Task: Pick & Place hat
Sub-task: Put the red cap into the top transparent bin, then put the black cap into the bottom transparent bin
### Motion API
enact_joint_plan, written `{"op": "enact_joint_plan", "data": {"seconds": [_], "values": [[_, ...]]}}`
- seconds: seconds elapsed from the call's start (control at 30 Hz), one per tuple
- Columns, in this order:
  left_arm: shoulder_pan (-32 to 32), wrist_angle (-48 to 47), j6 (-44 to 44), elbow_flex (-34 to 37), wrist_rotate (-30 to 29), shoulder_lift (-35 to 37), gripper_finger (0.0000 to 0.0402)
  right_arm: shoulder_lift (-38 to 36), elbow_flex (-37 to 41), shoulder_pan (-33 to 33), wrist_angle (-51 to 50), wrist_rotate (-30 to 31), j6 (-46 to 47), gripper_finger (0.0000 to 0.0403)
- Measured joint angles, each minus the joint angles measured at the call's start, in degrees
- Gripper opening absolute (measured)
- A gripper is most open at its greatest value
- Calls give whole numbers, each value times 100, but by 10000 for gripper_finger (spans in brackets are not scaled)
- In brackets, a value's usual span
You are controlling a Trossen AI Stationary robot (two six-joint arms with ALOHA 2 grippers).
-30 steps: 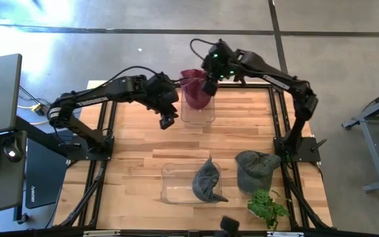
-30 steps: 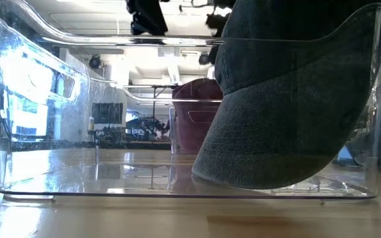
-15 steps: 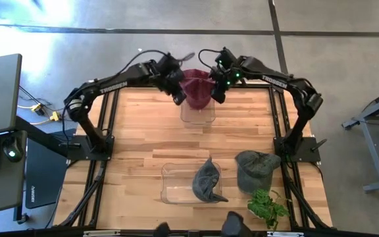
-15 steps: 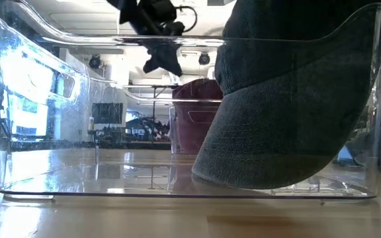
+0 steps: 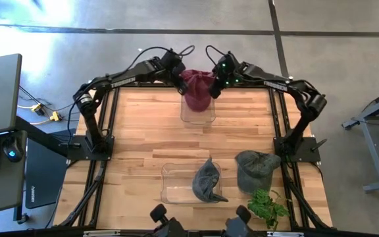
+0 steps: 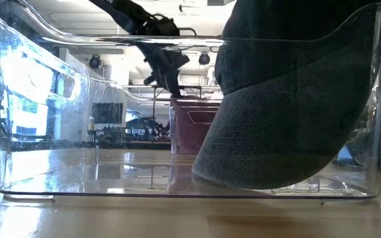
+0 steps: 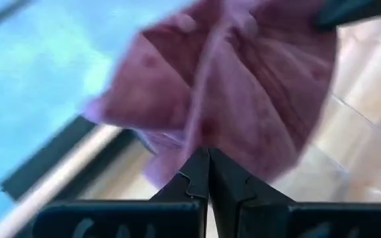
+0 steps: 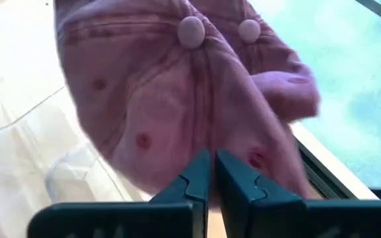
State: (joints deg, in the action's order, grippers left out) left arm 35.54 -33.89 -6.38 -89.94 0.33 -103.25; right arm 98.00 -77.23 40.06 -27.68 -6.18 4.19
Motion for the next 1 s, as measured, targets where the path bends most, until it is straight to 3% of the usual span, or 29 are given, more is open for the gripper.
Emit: {"op": "enact_joint_plan", "data": {"seconds": [0.23,0.57,0.7,0.87,1.0], "values": [[-54,-161,323,-12,-293,424,3,-1123,2,-397,-1049,173,62,8],[-694,-751,561,-7,368,1218,3,-2697,28,-1501,-3287,-198,1024,17],[-1164,-843,832,12,481,1236,3,-2949,28,-2057,-4216,-651,1565,46],[-1723,-815,1055,6,482,1243,3,-2981,88,-2784,-5414,-919,2166,113],[-2046,-734,1109,6,470,1242,3,-3135,874,-3061,-5639,-929,2390,167]]}}
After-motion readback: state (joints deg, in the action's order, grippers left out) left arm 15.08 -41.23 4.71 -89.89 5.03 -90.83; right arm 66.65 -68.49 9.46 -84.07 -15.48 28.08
